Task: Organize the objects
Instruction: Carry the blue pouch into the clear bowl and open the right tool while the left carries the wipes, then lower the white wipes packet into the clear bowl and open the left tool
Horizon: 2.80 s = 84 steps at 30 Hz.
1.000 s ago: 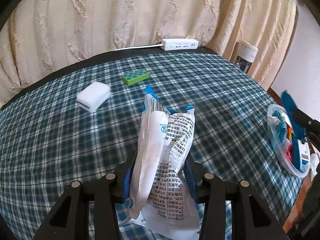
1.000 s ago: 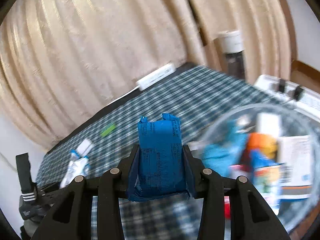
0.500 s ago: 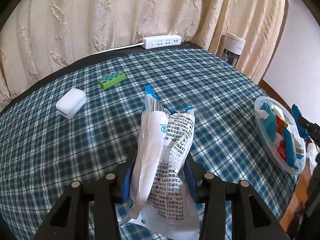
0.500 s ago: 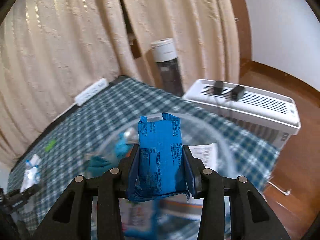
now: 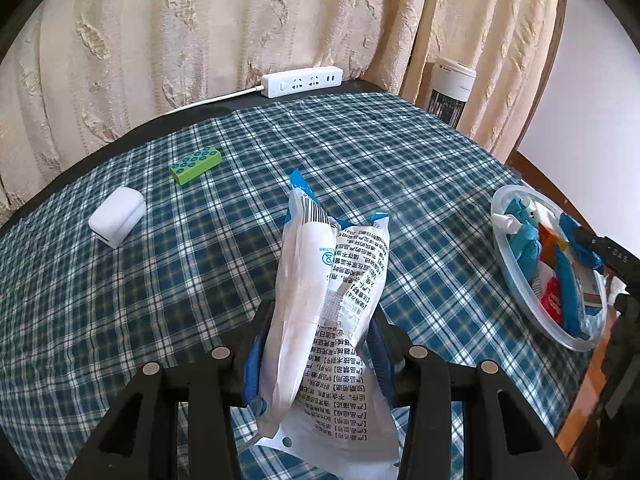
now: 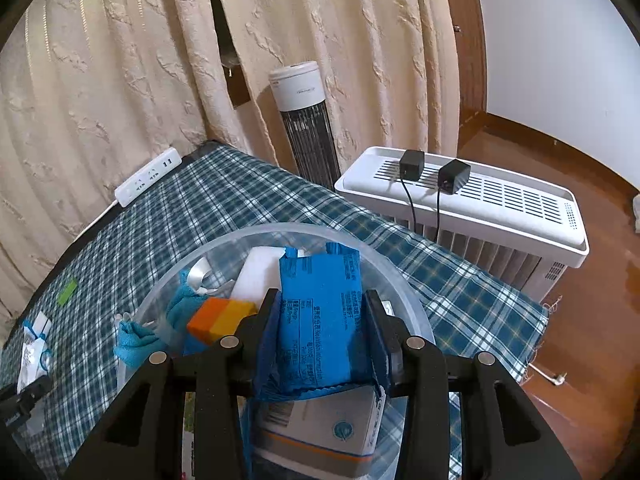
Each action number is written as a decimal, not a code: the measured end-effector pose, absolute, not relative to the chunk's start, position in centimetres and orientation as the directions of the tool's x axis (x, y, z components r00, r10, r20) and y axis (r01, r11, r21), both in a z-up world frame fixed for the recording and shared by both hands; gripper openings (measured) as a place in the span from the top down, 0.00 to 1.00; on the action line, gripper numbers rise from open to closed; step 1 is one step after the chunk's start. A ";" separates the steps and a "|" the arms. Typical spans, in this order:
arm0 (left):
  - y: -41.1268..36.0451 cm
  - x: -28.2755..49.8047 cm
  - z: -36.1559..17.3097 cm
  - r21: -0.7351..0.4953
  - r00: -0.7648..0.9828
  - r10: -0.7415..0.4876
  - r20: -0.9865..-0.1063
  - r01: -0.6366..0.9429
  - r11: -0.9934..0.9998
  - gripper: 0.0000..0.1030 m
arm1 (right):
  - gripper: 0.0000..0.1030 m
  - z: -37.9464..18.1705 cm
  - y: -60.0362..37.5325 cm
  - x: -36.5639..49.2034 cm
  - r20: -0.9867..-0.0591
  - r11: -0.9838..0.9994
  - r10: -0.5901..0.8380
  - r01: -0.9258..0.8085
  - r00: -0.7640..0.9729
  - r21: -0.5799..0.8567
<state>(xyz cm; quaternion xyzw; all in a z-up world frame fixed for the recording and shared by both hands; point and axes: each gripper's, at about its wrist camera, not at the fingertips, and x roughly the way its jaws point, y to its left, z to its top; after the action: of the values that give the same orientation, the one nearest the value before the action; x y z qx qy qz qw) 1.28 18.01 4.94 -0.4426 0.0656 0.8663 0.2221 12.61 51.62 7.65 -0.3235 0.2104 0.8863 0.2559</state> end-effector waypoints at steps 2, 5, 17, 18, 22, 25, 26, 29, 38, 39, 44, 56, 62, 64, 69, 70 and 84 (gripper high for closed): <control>18.1 1.2 4.9 -0.107 -0.491 0.343 -0.801 -0.446 -0.889 0.54 | 0.53 7.5 51.8 12.6 -0.680 -0.779 0.299 -0.582 -0.670 0.231; 18.5 1.3 4.9 -0.102 -0.492 0.342 -0.801 -0.451 -0.887 0.54 | 0.49 7.5 51.9 13.1 -0.671 -0.772 0.286 -0.579 -0.685 0.262; 22.4 2.1 6.7 -0.080 -0.488 0.382 -0.785 -0.531 -0.843 0.54 | 0.41 8.0 52.4 16.2 -0.603 -0.735 0.271 -0.566 -0.750 0.373; 23.0 2.2 6.8 -0.077 -0.486 0.388 -0.783 -0.544 -0.836 0.54 | 0.41 8.1 52.3 16.4 -0.597 -0.736 0.274 -0.564 -0.754 0.375; 26.0 2.4 7.6 -0.074 -0.463 0.423 -0.779 -0.602 -0.795 0.54 | 0.41 8.4 52.3 17.3 -0.577 -0.735 0.290 -0.564 -0.763 0.377; 28.3 2.6 8.0 -0.065 -0.449 0.443 -0.776 -0.641 -0.765 0.54 | 0.40 8.4 52.5 17.9 -0.571 -0.731 0.295 -0.566 -0.766 0.381; 29.1 2.7 8.2 -0.065 -0.443 0.451 -0.775 -0.654 -0.753 0.54 | 0.40 8.4 52.6 18.0 -0.571 -0.731 0.298 -0.568 -0.765 0.380; 31.4 2.7 8.4 -0.061 -0.425 0.471 -0.773 -0.689 -0.722 0.54 | 0.40 8.6 52.5 18.6 -0.560 -0.736 0.325 -0.576 -0.762 0.355; 37.3 3.1 7.7 -0.063 -0.353 0.491 -0.796 -0.759 -0.648 0.54 | 0.40 8.6 53.0 19.4 -0.549 -0.744 0.325 -0.567 -0.770 0.355; 37.9 3.1 7.6 -0.061 -0.349 0.492 -0.798 -0.765 -0.641 0.54 | 0.40 8.5 53.1 19.5 -0.550 -0.742 0.323 -0.567 -0.770 0.358; 40.2 3.3 7.5 -0.059 -0.330 0.503 -0.798 -0.789 -0.612 0.54 | 0.40 8.5 53.3 19.7 -0.547 -0.740 0.329 -0.570 -0.770 0.357; 42.5 2.8 6.3 -0.064 -0.301 0.492 -0.817 -0.801 -0.595 0.46 | 0.40 8.1 53.7 19.6 -0.554 -0.735 0.313 -0.566 -0.771 0.374; 41.4 2.5 7.2 -0.074 -0.329 0.516 -0.791 -0.785 -0.614 0.26 | 0.40 7.8 53.7 19.5 -0.558 -0.735 0.303 -0.562 -0.773 0.379; 41.0 2.5 7.5 -0.070 -0.341 0.519 -0.783 -0.782 -0.620 0.22 | 0.40 7.8 53.7 19.5 -0.558 -0.736 0.301 -0.560 -0.774 0.381; 40.0 2.2 7.7 -0.074 -0.357 0.515 -0.779 -0.764 -0.641 0.20 | 0.40 7.9 53.3 19.4 -0.554 -0.738 0.295 -0.555 -0.778 0.385; 39.8 2.1 7.7 -0.075 -0.359 0.514 -0.779 -0.760 -0.646 0.20 | 0.40 8.0 53.2 19.3 -0.553 -0.738 0.295 -0.554 -0.779 0.385; 36.1 2.9 9.8 -0.092 -0.414 0.544 -0.730 -0.729 -0.678 0.11 | 0.40 9.5 51.1 18.9 -0.529 -0.761 0.290 -0.528 -0.797 0.378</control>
<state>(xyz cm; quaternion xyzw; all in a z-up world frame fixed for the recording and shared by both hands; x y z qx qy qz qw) 2.93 36.12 9.79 -0.3833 0.1210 0.8320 0.3824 18.86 51.10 9.48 -0.2257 0.2631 0.9107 0.2246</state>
